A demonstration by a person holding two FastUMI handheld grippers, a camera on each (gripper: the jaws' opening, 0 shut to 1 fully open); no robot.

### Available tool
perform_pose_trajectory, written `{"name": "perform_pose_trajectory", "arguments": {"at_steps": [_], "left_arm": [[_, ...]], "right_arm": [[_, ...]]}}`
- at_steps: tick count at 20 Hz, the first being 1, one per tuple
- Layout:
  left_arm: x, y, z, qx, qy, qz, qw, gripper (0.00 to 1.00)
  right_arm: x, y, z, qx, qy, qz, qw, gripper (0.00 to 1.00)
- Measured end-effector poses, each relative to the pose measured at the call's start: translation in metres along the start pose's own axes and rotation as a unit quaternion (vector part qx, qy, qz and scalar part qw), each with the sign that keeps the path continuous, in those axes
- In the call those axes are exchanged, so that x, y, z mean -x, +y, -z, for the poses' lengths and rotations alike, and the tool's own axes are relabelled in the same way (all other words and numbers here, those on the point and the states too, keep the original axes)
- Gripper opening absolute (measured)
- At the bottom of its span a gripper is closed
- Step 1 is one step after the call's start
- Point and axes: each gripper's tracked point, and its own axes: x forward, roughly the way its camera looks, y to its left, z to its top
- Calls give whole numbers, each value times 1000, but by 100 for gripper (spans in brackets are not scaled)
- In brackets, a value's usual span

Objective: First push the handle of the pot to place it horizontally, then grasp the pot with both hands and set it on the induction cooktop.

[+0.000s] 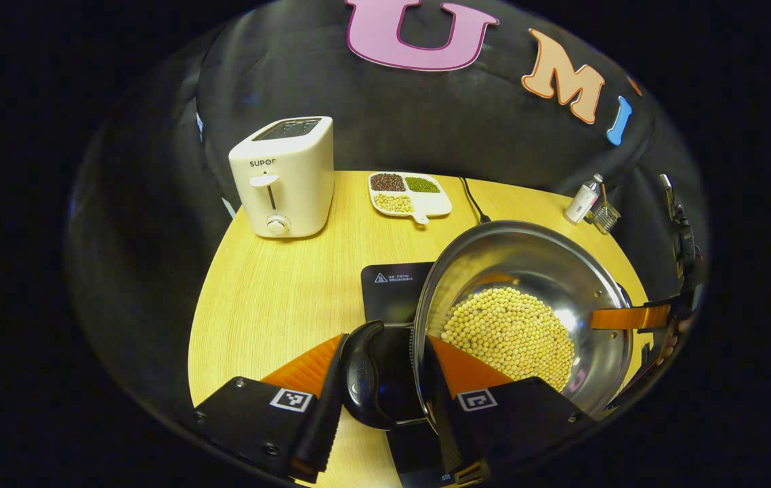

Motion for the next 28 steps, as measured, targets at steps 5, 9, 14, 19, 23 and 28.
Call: {"name": "perform_pose_trajectory", "arguments": {"at_steps": [5, 9, 14, 19, 23, 28], "left_arm": [[9, -8, 2, 23, -14, -14, 1000, 75], [28, -10, -10, 30, -48, -41, 998, 93], [68, -27, -42, -24, -92, -96, 991, 98], [133, -94, -76, -68, -173, -136, 973, 97], [175, -169, -76, -46, -210, -128, 968, 96], [240, -237, -82, -7, -267, -124, 956, 98]], "right_arm": [[13, 0, -14, 0, -30, -28, 999, 87], [28, -13, -29, 0, -62, -37, 997, 100], [56, -35, -48, 11, -108, -62, 992, 95], [115, -86, -76, -2, -153, -101, 983, 94], [167, -136, -90, 24, -208, -113, 971, 94], [241, -162, -102, 52, -260, -142, 954, 94]]}}
